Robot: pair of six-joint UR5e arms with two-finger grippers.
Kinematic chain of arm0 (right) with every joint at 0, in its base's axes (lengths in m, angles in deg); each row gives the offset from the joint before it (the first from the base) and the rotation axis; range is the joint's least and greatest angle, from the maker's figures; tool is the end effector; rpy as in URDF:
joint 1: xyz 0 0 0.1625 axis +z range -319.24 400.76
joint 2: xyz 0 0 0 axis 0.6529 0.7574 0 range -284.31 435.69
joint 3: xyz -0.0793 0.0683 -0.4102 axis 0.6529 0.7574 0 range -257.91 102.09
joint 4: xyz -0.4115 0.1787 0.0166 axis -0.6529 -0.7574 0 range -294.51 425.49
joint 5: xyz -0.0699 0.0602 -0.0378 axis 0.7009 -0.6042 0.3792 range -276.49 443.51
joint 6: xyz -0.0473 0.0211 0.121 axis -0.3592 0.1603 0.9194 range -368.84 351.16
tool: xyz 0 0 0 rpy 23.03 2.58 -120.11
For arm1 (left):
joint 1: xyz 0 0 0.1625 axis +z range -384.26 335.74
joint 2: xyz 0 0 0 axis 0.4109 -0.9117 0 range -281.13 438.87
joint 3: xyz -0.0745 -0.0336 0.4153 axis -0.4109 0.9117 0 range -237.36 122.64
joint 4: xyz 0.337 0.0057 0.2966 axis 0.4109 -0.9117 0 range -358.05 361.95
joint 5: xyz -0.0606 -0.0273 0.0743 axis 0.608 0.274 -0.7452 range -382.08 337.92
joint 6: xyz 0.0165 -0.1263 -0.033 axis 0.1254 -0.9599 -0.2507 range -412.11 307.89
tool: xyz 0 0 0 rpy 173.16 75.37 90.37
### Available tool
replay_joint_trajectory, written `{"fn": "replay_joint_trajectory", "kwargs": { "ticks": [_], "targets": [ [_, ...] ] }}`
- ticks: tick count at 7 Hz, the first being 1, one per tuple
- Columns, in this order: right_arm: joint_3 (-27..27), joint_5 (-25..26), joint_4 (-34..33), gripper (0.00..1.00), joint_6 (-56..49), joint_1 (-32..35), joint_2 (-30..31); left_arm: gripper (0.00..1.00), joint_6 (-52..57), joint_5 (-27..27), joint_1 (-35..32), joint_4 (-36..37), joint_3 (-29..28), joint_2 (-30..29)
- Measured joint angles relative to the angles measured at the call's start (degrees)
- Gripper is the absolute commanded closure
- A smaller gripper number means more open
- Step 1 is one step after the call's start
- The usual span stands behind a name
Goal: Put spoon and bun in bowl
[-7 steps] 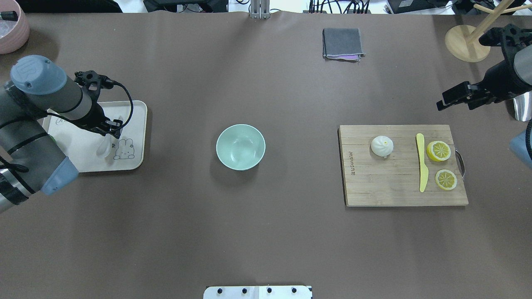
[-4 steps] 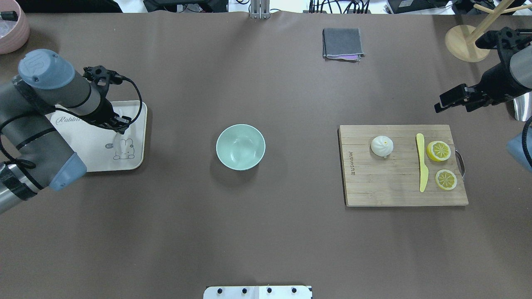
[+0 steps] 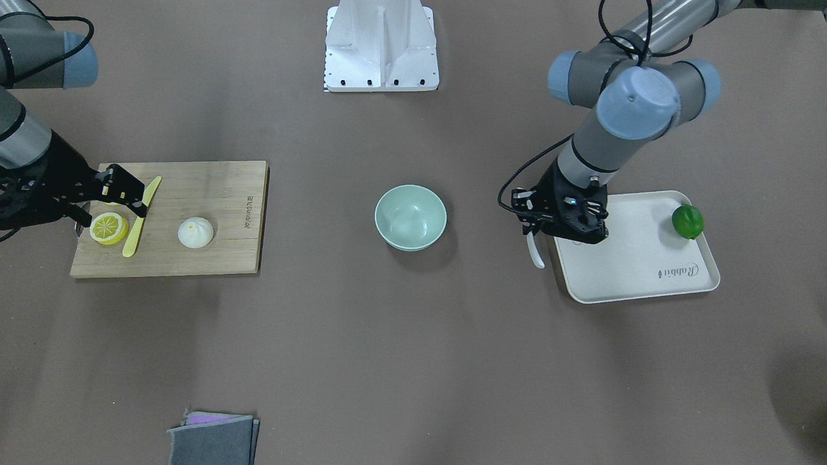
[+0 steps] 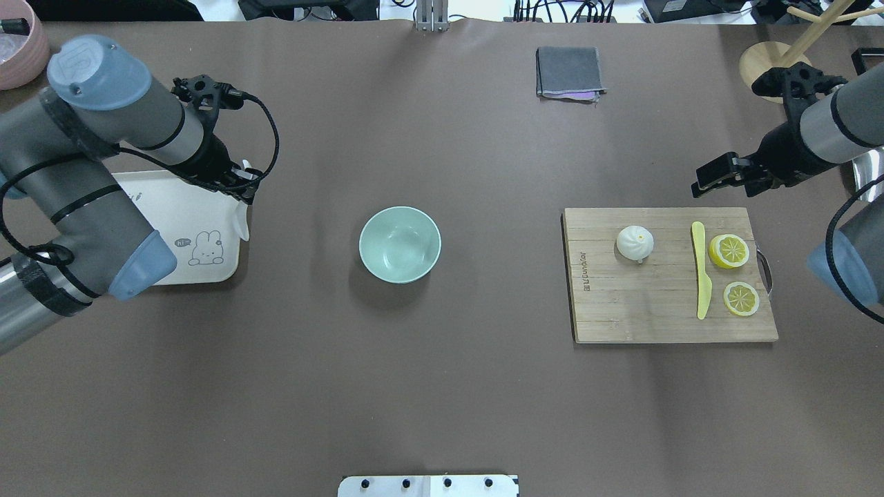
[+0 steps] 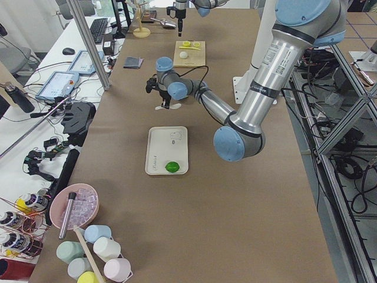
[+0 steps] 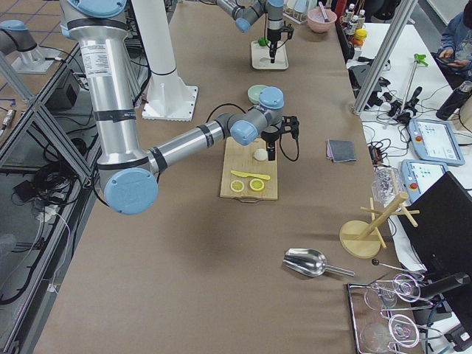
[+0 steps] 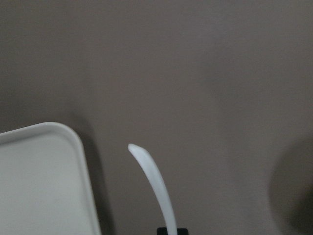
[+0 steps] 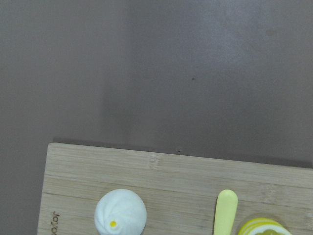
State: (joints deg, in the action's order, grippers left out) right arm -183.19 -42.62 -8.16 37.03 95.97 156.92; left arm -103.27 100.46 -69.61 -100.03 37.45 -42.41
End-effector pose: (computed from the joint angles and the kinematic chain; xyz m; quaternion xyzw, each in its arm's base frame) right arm -0.2970 -0.5253 0.4226 0.0619 -0.4343 -0.0204 0.8984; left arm 0.4583 -0.5528 0.2717 0.0722 0.4616 0.0642 0.8818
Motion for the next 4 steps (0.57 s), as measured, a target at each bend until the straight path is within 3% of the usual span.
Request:
{"fn": "replay_joint_trajectory", "kwargs": {
  "ticks": [3, 4],
  "targets": [
    [1.1, 3.1, -0.1, 0.01, 1.2, -4.1, -1.5, 1.00, -7.3, -2.9, 5.7, -2.1, -5.6, -9.0],
    [1.7, 3.6, -0.1, 0.01, 1.4, -5.0, -2.0, 0.34, -8.4, -4.8, 7.0, -5.1, -7.7, -10.1]
  ]
}}
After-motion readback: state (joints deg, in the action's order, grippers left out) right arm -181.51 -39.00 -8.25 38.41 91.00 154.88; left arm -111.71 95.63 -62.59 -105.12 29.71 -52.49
